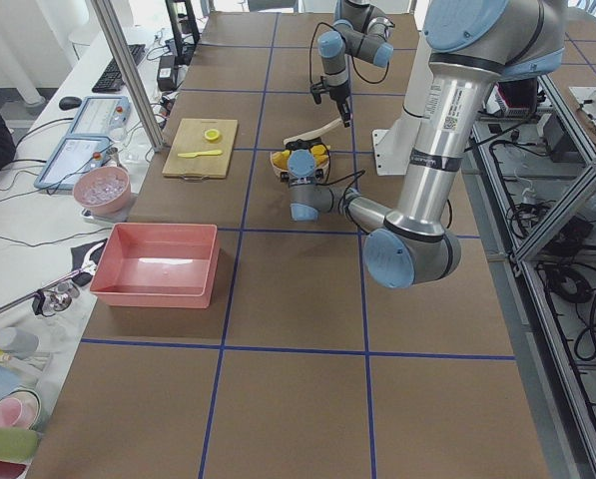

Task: Sweep and dump trash into bin
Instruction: 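Sweep the brush again, pushing the food deeper into the dustpan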

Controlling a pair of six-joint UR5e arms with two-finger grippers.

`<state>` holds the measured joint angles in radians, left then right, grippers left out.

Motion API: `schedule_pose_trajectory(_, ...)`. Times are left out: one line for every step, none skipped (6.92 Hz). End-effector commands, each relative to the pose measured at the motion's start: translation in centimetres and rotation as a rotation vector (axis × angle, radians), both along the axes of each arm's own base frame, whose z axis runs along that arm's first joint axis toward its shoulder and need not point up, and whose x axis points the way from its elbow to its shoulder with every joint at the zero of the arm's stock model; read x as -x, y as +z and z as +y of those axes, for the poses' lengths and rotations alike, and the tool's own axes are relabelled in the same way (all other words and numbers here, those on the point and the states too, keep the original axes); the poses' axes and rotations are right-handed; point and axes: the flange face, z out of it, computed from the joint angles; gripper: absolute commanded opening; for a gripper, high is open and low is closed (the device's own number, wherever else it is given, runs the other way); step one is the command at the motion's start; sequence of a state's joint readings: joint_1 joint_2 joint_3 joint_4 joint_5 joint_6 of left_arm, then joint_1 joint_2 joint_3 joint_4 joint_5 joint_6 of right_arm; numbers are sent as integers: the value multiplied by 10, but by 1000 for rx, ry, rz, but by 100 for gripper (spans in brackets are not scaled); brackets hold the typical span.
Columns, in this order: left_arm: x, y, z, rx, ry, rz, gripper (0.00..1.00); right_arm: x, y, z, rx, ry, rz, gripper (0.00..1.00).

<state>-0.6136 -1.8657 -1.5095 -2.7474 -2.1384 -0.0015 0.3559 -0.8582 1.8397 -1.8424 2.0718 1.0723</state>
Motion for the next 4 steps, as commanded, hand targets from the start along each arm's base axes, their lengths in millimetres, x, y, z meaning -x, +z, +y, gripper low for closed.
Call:
schedule_pose_trajectory(0,-1,0,-1,-1,1,98,6,-10,-11,17,-1,-7,0)
schedule_pose_trajectory(0,-1,0,-1,-2,1,98,8,-9,-16,24,-2,-17,0)
schedule_pose_trajectory(0,-1,0,-1,-2,1,98,9,-10,-22,29,2,-25,0)
schedule_pose_trajectory(0,0,0,0,-2,-1,98,12,-13,-26,36,0,-25,0)
